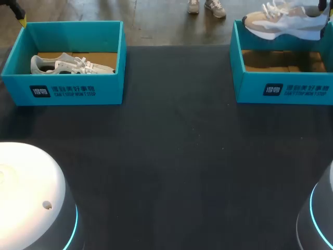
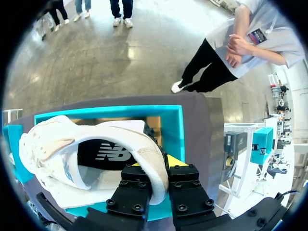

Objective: Take the shoe out of the shoebox, open the shoe tongue, remove and reinsert the insole, then place the shoe into the shoebox

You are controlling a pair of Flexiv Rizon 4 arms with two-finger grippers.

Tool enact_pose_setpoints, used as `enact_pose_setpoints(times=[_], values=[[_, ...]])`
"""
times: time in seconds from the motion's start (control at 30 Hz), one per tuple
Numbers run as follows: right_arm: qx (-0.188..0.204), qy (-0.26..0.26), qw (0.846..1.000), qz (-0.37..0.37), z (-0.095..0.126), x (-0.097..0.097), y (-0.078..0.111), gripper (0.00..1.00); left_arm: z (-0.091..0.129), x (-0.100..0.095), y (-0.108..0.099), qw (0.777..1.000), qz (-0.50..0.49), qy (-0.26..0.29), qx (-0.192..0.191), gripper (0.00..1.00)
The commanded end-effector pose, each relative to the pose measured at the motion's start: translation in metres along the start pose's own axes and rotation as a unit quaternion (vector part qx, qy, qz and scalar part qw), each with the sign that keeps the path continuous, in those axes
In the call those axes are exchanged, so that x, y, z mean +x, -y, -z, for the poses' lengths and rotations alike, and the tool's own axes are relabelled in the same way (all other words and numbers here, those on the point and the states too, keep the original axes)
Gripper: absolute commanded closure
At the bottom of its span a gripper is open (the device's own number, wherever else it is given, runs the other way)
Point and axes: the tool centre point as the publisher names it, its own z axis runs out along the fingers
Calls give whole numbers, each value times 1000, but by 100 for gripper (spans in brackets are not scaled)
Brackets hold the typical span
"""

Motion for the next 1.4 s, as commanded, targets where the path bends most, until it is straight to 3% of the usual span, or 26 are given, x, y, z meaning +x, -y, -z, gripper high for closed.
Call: enact_pose_setpoints(times=[0.03, 0.43, 0.57, 0.87, 1.0, 1.07, 1.1, 1.33, 1.37, 1.4], values=[[-25, 1, 1000, -1, 41, -1, 25, 100, 0, 0, 1, 1000, -1, 0, -1, 0], [-43, 8, 999, -8, 100, -4, 60, 100, 0, 0, 1, 1000, -1, 0, -1, 0], [-45, 7, 999, -10, 106, -2, 65, 100, 0, 0, 1, 1000, -1, 0, -1, 0], [-46, -1, 999, -13, 133, 5, 101, 100, 0, 0, 1, 1000, -1, 0, -1, 0], [-48, -12, 999, -16, 152, 25, 136, 100, 0, 0, 1, 1000, -1, 0, -1, 0], [-48, -12, 999, -16, 154, 29, 140, 100, 0, 0, 1, 1000, -1, 0, -1, 0], [-48, -10, 999, -17, 157, 40, 155, 100, 0, 0, 1, 1000, -1, 0, -1, 0], [-56, -2, 998, -16, 169, 81, 202, 100, 0, 0, 1, 1000, -1, 0, -1, 0], [-56, -2, 998, -16, 169, 81, 202, 100, 0, 0, 1, 1000, -1, 0, -1, 0], [-58, -1, 998, -17, 173, 93, 216, 100, 0, 0, 1, 1000, -1, 0, -1, 0]])
